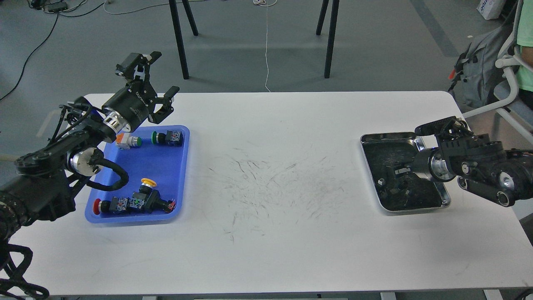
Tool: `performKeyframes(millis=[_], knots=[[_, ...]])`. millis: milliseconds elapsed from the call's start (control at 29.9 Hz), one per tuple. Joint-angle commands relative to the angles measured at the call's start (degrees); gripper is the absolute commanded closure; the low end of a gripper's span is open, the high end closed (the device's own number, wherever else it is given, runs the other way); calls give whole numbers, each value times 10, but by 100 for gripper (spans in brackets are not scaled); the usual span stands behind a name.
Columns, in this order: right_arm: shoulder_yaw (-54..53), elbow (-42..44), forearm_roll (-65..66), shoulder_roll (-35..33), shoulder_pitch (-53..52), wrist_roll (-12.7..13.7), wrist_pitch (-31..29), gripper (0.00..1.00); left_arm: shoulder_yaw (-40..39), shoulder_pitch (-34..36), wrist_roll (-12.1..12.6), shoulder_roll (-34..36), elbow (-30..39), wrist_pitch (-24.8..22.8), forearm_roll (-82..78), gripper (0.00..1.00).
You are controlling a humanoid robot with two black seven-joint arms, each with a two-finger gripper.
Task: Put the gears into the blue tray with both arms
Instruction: 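Lower the right gripper into the dark metal tray, then close the right gripper on the small black gear in the metal tray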
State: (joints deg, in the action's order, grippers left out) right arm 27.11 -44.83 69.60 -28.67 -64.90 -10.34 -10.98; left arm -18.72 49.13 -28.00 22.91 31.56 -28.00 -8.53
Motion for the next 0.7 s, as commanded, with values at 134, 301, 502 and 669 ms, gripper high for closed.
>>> performKeyframes(millis=[134, 301, 502, 669], knots=[[1, 1, 0, 0, 0, -4, -1, 58, 0, -1, 0, -1, 0, 0, 0, 0], [1, 3, 0, 0, 0, -6, -6, 61, 0, -3, 0, -1, 0, 0, 0, 0], [2, 11, 1, 0, 1, -12, -8, 71, 1, -4, 0, -9, -7, 0, 0, 0], [19, 12, 1, 0, -1, -21, -8, 84, 1, -4, 0, -11, -11, 0, -1, 0]])
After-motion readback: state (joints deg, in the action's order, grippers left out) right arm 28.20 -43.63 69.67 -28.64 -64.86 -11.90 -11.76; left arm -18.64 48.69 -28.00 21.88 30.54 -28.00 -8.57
